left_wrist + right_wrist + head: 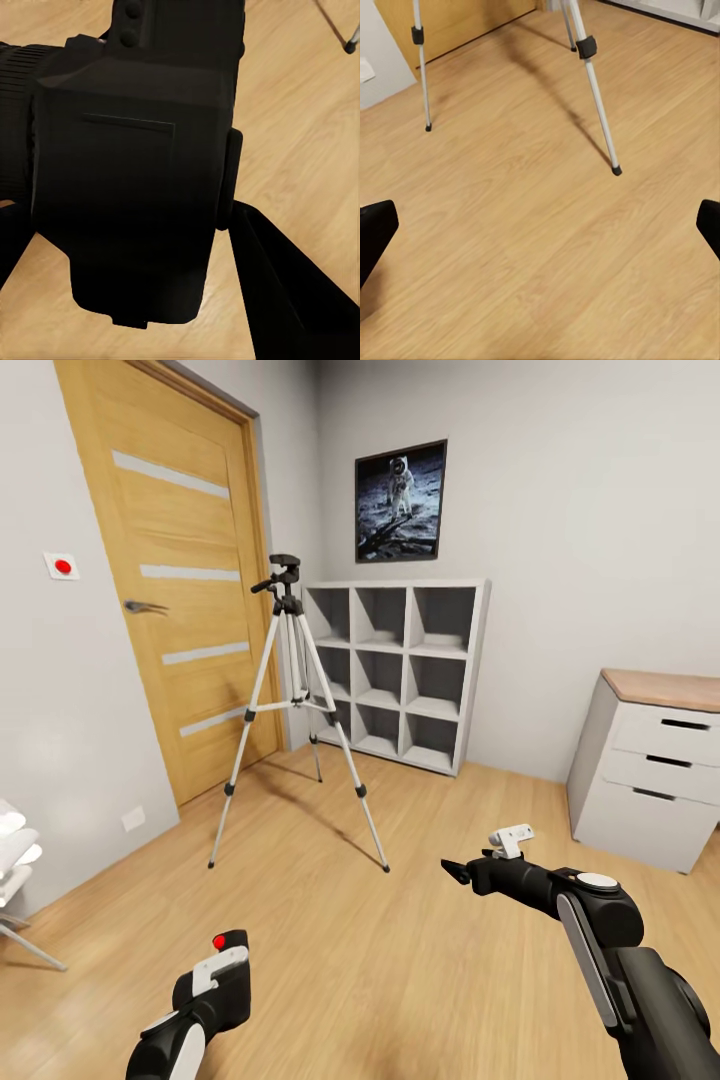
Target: Attach the digital camera to the camera tripod in the bedroom.
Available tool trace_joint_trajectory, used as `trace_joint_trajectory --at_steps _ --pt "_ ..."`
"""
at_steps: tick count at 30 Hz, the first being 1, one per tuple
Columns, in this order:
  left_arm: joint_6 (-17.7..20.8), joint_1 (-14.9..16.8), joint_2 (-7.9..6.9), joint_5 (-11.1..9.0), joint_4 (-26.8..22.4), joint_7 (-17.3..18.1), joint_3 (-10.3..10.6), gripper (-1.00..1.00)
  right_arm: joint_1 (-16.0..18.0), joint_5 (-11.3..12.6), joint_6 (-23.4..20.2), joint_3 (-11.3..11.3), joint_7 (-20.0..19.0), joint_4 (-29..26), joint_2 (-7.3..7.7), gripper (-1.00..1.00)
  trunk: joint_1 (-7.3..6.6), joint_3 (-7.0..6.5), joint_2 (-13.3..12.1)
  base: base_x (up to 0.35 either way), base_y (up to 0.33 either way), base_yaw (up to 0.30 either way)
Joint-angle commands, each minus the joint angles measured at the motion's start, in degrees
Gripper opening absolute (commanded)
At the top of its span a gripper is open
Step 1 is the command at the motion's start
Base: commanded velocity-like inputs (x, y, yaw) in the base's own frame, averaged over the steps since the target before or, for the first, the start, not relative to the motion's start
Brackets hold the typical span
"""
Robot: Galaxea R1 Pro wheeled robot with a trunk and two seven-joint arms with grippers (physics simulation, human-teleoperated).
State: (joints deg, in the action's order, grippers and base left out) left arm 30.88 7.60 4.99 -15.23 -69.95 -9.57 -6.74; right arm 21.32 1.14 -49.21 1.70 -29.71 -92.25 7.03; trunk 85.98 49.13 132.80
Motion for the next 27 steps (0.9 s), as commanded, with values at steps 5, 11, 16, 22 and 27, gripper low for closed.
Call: trace_joint_trajectory --at_steps 5,11,16,22,27 --pt "0.3 0.0 0.04 -0.4 0.0 -0.3 0.0 -1.00 0.0 0.1 -0.3 0.1 -0.2 0.0 0.00 1.00 -1.12 -0.84 -2.0 0.000 0.000 0.000" --pt "0.3 0.0 0.07 -0.3 0.1 -0.3 0.0 -1.00 0.0 0.1 -0.3 0.1 -0.2 0.0 0.00 1.00 -2.43 -1.92 -4.4 0.000 0.000 0.000" --pt "0.3 0.0 0.09 -0.2 0.1 -0.3 0.0 -1.00 0.1 0.1 -0.2 0.1 -0.2 0.0 0.00 1.00 -3.53 -2.82 -6.4 0.000 0.000 0.000" --pt "0.3 0.0 0.05 -0.5 -0.4 0.0 -0.3 -1.00 0.1 0.1 -0.4 0.0 -0.2 0.0 -0.05 1.00 -4.85 -3.89 -8.8 0.000 0.000 0.000" --pt "0.3 -0.3 0.04 -0.6 -3.2 0.5 -0.6 -1.00 0.1 0.1 -0.6 0.1 -1.5 -0.1 -0.01 1.00 -5.95 -4.79 -10.8 0.000 0.000 0.000"
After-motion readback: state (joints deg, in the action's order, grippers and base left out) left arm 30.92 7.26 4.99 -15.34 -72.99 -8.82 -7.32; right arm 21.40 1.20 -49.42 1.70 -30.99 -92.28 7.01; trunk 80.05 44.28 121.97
